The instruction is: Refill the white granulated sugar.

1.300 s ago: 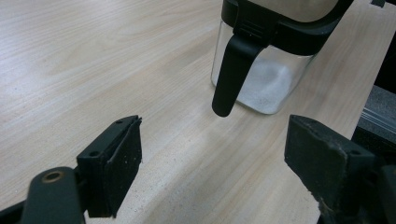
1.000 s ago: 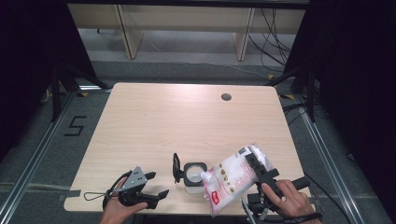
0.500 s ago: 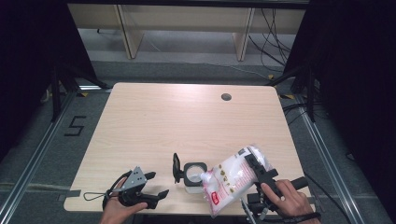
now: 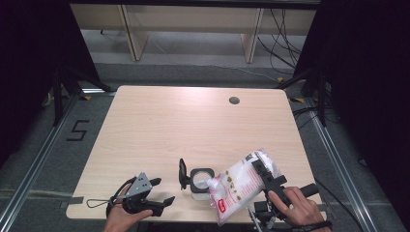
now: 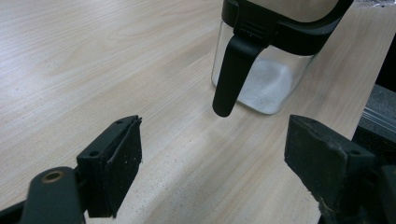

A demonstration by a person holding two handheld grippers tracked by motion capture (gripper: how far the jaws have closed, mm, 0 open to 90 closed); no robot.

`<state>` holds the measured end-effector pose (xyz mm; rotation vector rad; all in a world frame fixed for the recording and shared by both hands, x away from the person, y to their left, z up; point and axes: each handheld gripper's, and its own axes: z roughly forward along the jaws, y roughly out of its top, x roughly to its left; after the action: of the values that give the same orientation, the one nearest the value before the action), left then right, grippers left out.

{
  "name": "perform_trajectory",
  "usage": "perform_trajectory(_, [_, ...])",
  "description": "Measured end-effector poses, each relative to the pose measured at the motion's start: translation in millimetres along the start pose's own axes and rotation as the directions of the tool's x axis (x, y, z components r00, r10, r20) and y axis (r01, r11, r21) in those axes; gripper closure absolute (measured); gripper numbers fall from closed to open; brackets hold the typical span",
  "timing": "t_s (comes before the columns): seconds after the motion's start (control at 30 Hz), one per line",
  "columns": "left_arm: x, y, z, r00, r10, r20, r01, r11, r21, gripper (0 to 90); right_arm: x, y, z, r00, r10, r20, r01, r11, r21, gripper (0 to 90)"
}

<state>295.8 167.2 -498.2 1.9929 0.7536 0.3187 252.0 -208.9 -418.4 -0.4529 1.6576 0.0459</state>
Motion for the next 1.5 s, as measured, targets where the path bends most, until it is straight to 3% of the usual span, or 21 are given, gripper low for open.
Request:
perform_trajectory(0.63, [0.2,0.2,-0.7,1.0,0.0,-0.001,0.0,1.0,-0.001,18.4,1.0,-0.4,1.6,1.0,-0.003,0.008,0.003,1.0,-0.021,41.6])
perform_trajectory(0.67, [0.2,0.1,-0.7,1.0,-0.001,-0.002,0.001,1.0,-0.001,18.5,2.6,-0.6,0.7,0.9999,0.017,0.001,-0.017,1.0,-0.009,41.6])
perform_trajectory(0.8, [0.1,0.2,-0.7,1.0,0.0,-0.001,0.0,1.0,-0.001,18.5,1.6,0.3,0.5,1.0,0.006,0.003,-0.006,1.0,-0.011,41.6])
perform_trajectory(0.83, [0.1,0.2,-0.7,1.0,0.0,-0.001,0.0,1.0,-0.001,18.4,-0.5,0.8,0.6,0.9998,-0.018,0.011,0.018,1.0,-0.018,41.6])
perform_trajectory(0.97, [0.2,0.2,-0.8,1.0,0.0,-0.003,0.0,1.0,-0.002,18.5,-0.3,0.5,0.6,0.9998,-0.016,0.01,0.016,1.0,-0.018,41.6])
perform_trajectory(1.0, [0.3,0.2,-0.8,1.0,0.0,-0.002,0.0,1.0,-0.002,18.5,1.7,0.2,0.4,1.0,0.008,0.003,-0.008,1.0,-0.011,41.6])
perform_trajectory(1.07, [0.2,0.2,-0.7,1.0,-0.001,-0.001,0.001,1.0,-0.002,18.5,-0.4,0.5,0.6,0.9998,-0.017,0.01,0.017,1.0,-0.019,41.6])
perform_trajectory(1.13, [0.2,0.2,-0.7,1.0,0.0,-0.002,0.0,1.0,-0.001,18.5,1.8,0.2,0.6,0.9999,0.01,0.004,-0.01,1.0,-0.015,41.7])
perform_trajectory(1.23, [0.2,0.2,-0.7,1.0,-0.001,-0.002,0.001,1.0,-0.002,18.5,0.1,0.5,0.2,1.0,-0.005,0.001,0.005,1.0,-0.012,41.7])
perform_trajectory(1.3, [0.2,0.2,-0.7,1.0,0.0,-0.002,0.0,1.0,-0.002,18.5,2.9,0.0,-0.4,0.9996,0.027,-0.007,-0.027,1.0,0.0,41.7])
perform_trajectory(1.5, [0.2,0.1,-0.4,1.0,0.0,-0.001,0.0,1.0,-0.002,18.5,2.5,-0.3,0.2,0.9997,0.022,-0.007,-0.022,1.0,-0.006,41.8])
